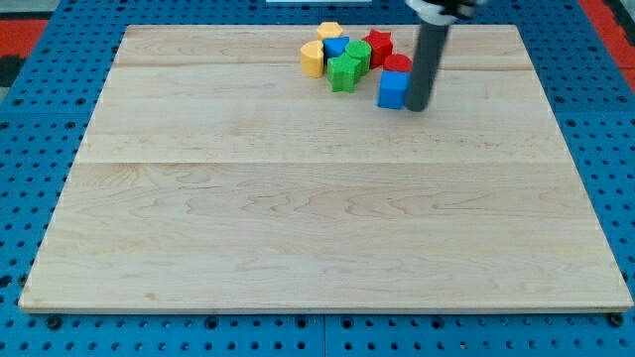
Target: Push the red circle close to the green circle
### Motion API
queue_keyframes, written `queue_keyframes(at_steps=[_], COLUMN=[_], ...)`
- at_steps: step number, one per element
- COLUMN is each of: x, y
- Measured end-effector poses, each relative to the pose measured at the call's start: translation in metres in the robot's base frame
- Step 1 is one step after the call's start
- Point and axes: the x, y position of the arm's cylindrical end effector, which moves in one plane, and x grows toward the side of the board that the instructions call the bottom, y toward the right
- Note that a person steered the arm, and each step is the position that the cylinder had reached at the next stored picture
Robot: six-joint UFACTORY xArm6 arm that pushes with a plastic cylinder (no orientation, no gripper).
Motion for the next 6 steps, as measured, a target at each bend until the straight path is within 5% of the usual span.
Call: queue_keyframes(at_steps=[1, 2, 4, 6], x=[-0.014, 0.02, -0.024, -0.053], y=[-0.022, 0.006, 0.045, -0.013])
